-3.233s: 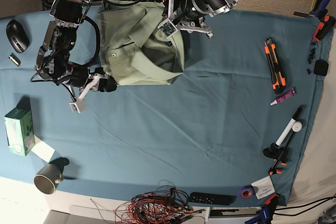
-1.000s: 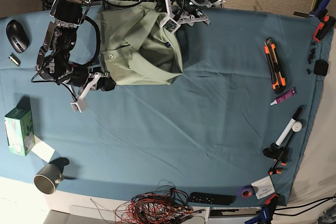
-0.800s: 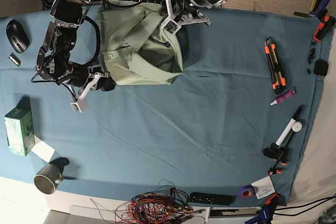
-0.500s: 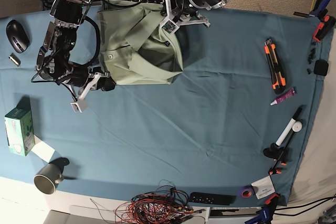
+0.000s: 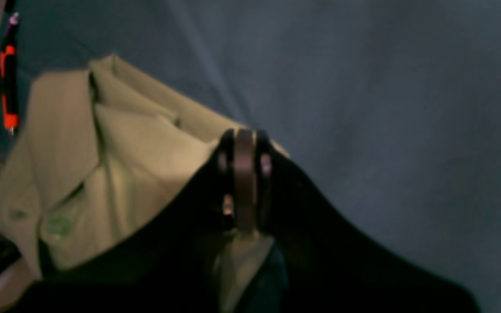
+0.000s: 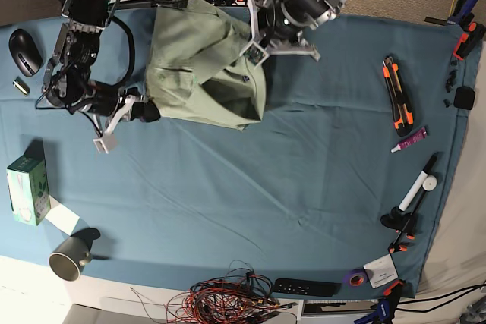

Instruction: Fold the T-shirt properly

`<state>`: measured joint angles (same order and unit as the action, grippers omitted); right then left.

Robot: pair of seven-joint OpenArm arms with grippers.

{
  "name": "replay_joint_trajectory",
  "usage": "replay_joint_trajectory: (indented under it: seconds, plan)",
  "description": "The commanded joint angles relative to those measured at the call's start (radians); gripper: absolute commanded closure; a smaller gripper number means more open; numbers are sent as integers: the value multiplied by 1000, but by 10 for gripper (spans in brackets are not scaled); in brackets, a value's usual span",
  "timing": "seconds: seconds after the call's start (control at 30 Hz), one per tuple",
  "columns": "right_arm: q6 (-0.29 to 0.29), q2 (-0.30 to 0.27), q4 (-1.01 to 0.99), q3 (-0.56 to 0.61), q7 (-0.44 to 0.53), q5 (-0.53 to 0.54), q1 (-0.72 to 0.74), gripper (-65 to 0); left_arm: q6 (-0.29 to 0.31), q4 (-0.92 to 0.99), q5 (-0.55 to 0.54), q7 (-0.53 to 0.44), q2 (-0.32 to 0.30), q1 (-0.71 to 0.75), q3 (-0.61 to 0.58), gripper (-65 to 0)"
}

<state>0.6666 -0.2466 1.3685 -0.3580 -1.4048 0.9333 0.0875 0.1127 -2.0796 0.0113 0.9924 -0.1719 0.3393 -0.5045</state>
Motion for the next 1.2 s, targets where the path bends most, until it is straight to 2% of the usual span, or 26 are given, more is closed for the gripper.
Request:
replay_joint_trajectory:
  seconds: [0.0,0.23,0.53,0.67,0.8,1.17]
  plan:
    - [3,-14,19,-4,9,34,8,0,0,-3,1,-25,5,-16,-3,0]
    - [32,-14,60,-4,9,118,-68,0,0,58,3,-28,4,-102,-2,0]
    - [32,-13,341,-4,9,113,-246,0,0,60,19,-34,-37,-169,1,0]
    - [32,-5,414,-4,9,112,-324,0,2,95,-17,-66,-47,-219,37,0]
    - [32,36,425,-4,9,113,-376,0,46,196,-84,-70,-45,-303,70,0]
    - [32,233,425,-4,23,114,-389,0,70,433,-142,-69,-45,-589,70,0]
